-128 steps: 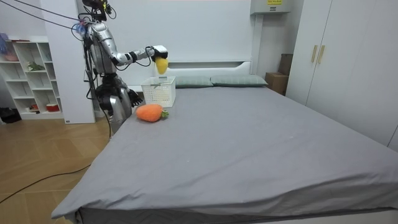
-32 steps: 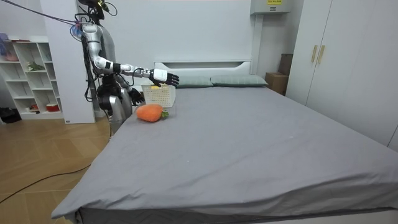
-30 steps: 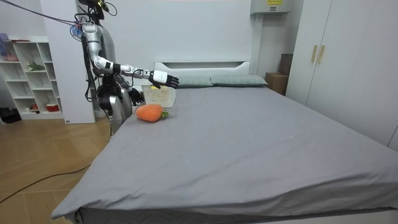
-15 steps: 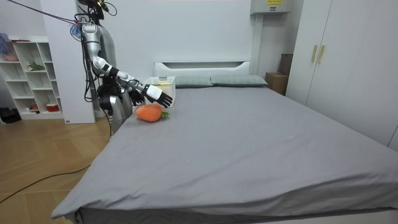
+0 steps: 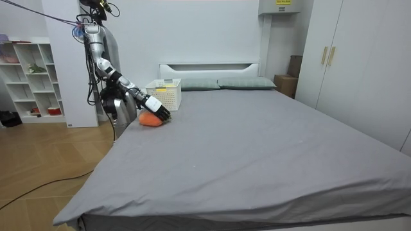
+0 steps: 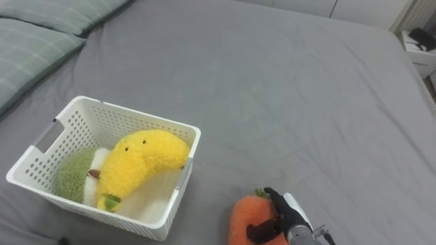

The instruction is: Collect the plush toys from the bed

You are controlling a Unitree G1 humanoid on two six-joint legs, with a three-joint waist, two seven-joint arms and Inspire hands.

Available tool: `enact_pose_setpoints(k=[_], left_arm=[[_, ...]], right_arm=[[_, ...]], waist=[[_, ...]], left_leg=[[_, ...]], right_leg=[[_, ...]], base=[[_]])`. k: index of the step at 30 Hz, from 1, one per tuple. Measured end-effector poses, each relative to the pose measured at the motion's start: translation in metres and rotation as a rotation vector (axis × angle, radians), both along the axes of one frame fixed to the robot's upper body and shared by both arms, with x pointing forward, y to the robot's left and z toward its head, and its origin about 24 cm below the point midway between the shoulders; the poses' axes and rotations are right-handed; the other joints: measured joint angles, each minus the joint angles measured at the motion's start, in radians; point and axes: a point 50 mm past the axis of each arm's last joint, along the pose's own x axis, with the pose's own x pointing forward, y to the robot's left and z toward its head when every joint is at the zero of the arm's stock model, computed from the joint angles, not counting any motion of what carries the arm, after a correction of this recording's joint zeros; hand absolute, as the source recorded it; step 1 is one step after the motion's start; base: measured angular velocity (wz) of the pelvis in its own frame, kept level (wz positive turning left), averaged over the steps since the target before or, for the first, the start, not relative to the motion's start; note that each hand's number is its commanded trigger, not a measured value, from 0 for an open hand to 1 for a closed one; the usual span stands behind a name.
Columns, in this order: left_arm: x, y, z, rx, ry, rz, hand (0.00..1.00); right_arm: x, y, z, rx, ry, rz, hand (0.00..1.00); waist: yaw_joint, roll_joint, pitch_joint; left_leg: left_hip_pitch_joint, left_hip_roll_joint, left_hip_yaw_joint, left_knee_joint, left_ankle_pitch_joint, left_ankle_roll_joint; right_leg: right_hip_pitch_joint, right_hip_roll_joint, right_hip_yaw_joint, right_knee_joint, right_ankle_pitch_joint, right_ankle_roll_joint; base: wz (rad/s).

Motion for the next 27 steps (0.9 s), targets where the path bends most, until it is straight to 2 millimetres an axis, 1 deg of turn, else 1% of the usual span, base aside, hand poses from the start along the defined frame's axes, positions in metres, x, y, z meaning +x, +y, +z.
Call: enact_pose_setpoints(k=[1,2,6,11,15,20,27], left_arm=[[0.0,0.0,0.0,-0.002,0.002,-0.001,0.0],[0.0,0.0,0.0,-0.004,0.003,-0.002,0.0],[-0.001,0.0,-0.001,-0.016,0.01,-0.007,0.0],[-0.001,0.001,-0.001,-0.026,0.016,-0.01,0.0],[-0.003,0.001,-0.002,-0.027,0.022,-0.01,0.0],[-0.004,0.001,-0.002,-0.031,0.027,-0.01,0.0],[-0.003,0.0,-0.002,-0.032,0.026,-0.011,0.0]], right_arm=[[-0.002,0.0,-0.002,0.003,0.013,0.001,0.85],[-0.003,-0.001,-0.003,0.003,0.027,0.001,1.0],[-0.004,-0.002,-0.005,0.0,0.046,-0.001,1.0],[0.0,-0.007,-0.006,-0.018,0.062,-0.005,1.0],[-0.005,-0.009,-0.01,-0.024,0.09,-0.01,1.0],[-0.008,-0.009,-0.012,-0.027,0.111,-0.015,1.0],[-0.008,-0.008,-0.011,-0.018,0.11,-0.005,1.0]], waist=[[-0.001,-0.002,-0.0005],[-0.001,-0.003,-0.0011],[-0.001,-0.003,-0.0009],[-0.001,-0.002,-0.0002],[-0.001,-0.001,0.0001],[0.0,0.006,0.0048],[0.002,0.007,0.0055]], left_leg=[[0.0,-0.001,-0.005,0.0,-0.001,0.0],[0.001,-0.001,-0.007,0.0,-0.002,0.001],[0.0,-0.002,-0.009,0.0,-0.005,0.001],[0.0,-0.002,-0.016,0.001,-0.011,0.002],[0.0,-0.003,-0.022,0.0,-0.011,0.002],[0.0,-0.003,-0.021,0.0,-0.011,0.002],[0.001,-0.004,-0.019,0.0,-0.011,0.002]], right_leg=[[0.002,0.0,-0.002,-0.001,0.0,0.0],[0.003,0.001,-0.002,-0.001,-0.001,0.001],[0.003,0.001,-0.002,-0.001,-0.001,0.002],[0.008,0.001,-0.006,-0.001,-0.002,0.003],[0.01,0.001,-0.011,-0.001,-0.002,0.003],[0.01,0.001,-0.01,0.0,-0.002,0.003],[0.008,0.001,-0.005,0.0,-0.002,0.003]], base=[[0.06],[0.06],[0.0],[0.02],[0.04],[0.0],[-0.01]])
